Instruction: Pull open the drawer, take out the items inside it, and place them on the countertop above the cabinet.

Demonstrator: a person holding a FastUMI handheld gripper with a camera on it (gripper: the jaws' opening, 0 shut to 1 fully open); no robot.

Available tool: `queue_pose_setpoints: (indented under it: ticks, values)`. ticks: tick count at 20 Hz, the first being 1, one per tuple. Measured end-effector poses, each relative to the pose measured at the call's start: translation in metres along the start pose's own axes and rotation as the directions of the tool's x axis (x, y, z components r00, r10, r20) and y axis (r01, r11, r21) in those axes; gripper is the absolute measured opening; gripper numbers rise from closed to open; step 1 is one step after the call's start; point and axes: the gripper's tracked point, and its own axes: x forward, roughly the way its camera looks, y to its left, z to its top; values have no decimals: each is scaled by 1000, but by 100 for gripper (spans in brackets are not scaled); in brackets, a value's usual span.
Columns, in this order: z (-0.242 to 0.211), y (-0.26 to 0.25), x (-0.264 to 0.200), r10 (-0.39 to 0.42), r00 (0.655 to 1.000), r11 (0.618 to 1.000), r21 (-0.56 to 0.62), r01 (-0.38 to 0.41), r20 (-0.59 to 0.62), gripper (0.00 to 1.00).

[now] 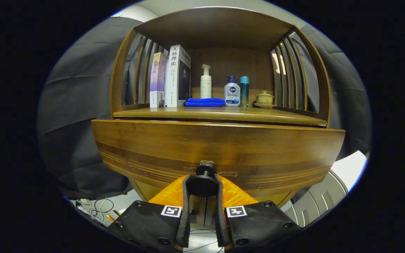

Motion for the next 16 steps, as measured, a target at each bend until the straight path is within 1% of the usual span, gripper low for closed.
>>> queue_pose_setpoints:
  ticks: [16]
  values:
    - [-31, 14, -78, 62, 998, 998, -31, -63, -28, 32]
